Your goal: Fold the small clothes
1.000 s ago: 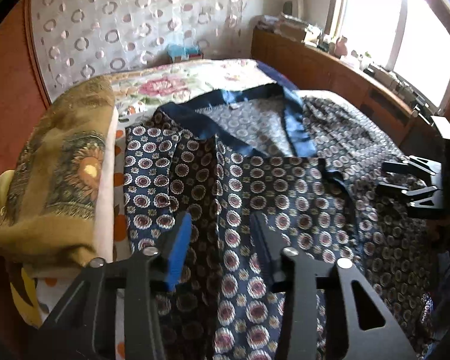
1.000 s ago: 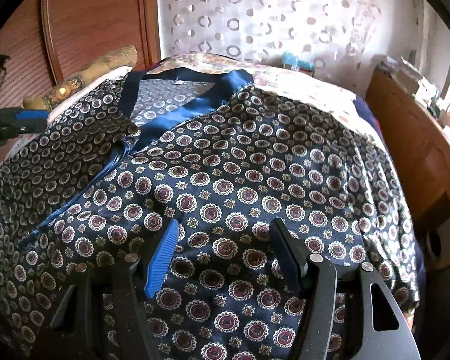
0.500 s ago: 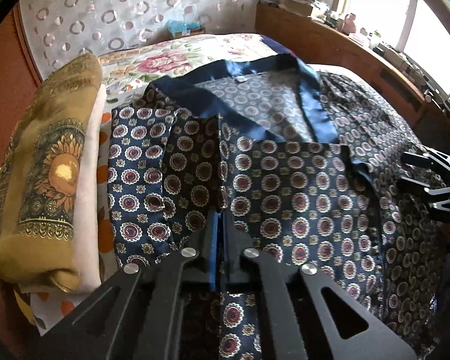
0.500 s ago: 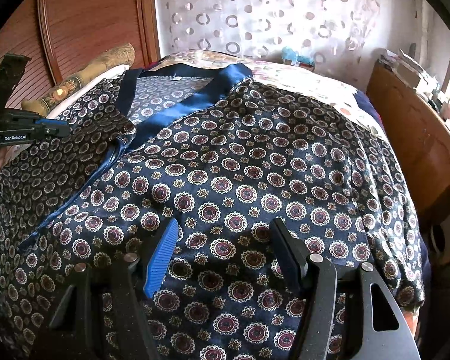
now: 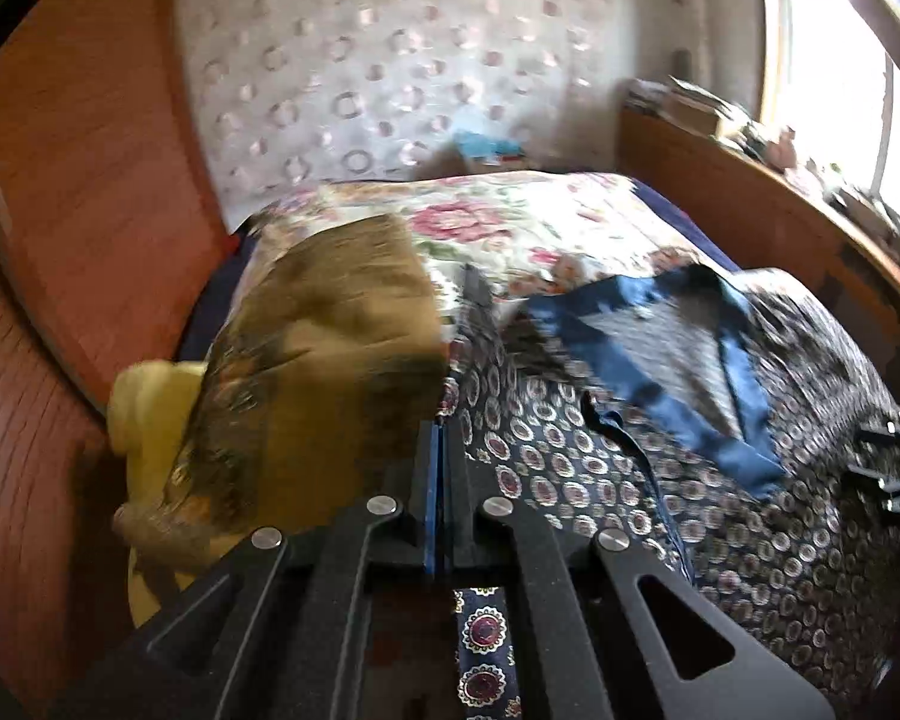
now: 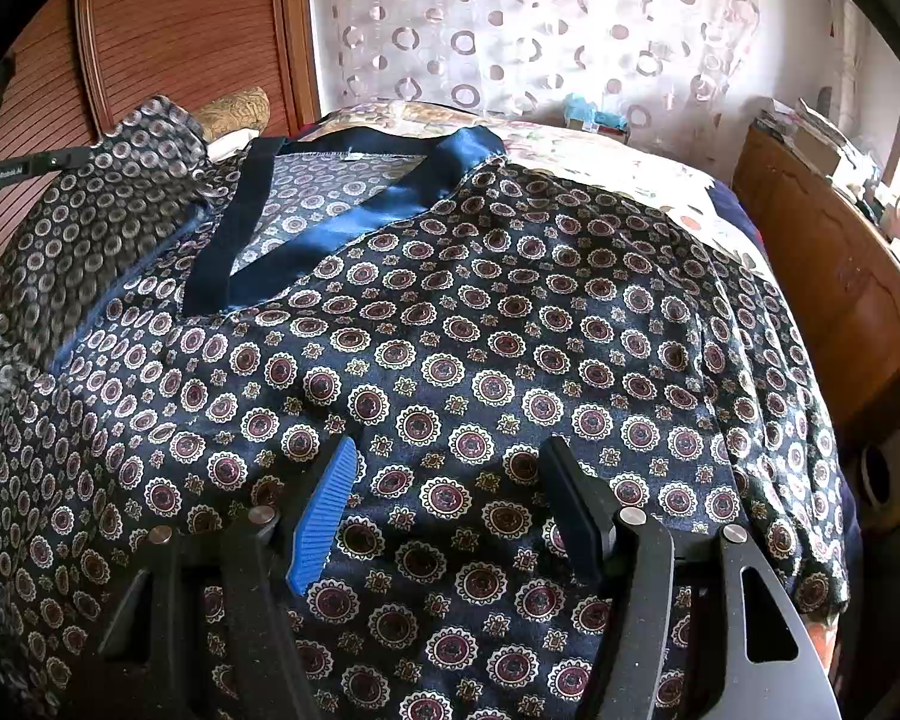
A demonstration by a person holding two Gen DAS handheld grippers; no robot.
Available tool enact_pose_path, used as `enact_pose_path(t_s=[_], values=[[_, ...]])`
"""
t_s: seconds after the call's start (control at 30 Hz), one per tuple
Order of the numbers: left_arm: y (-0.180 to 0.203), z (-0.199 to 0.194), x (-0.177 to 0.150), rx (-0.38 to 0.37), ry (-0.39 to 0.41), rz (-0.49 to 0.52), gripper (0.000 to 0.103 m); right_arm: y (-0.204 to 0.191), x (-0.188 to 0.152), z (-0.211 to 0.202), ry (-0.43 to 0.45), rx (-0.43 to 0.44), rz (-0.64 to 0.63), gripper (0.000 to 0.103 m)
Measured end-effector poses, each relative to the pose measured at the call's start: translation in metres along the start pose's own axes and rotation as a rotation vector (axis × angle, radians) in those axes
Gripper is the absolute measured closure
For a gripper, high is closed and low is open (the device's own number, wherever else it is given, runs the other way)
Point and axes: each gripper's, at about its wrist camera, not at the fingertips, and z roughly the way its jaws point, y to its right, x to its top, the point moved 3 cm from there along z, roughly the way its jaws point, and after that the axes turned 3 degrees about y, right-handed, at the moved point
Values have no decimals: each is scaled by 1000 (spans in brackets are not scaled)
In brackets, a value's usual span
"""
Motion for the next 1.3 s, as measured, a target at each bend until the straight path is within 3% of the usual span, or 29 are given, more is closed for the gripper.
enact_pose_path(t_s=[0.2, 0.53, 0.63, 0.7, 0.77, 0.9, 1.1, 1.3], values=[[-25, 9, -16, 9, -6, -65, 101, 0, -1, 0, 0, 1, 1, 37], [-24, -14, -18, 12, 38, -51, 99, 0, -1, 1, 0, 0, 1, 37], [-19, -24, -22, 14, 61, -39, 86, 0, -1, 1, 0, 0, 1, 37], [-14, -35, -24, -2, 96, -34, 62, 0, -1, 1, 0, 0, 0, 37], [-8, -45, -26, -18, 121, -30, 55, 0, -1, 1, 0, 0, 1, 36], [9, -56, -34, -61, 140, -23, 26, 0, -1, 0, 0, 0, 1, 36], [46, -52, -50, -128, 105, 12, 24, 0, -2, 0, 0, 0, 1, 36], [82, -28, -72, -173, 13, 58, 24, 0, -2, 1, 0, 0, 1, 35]])
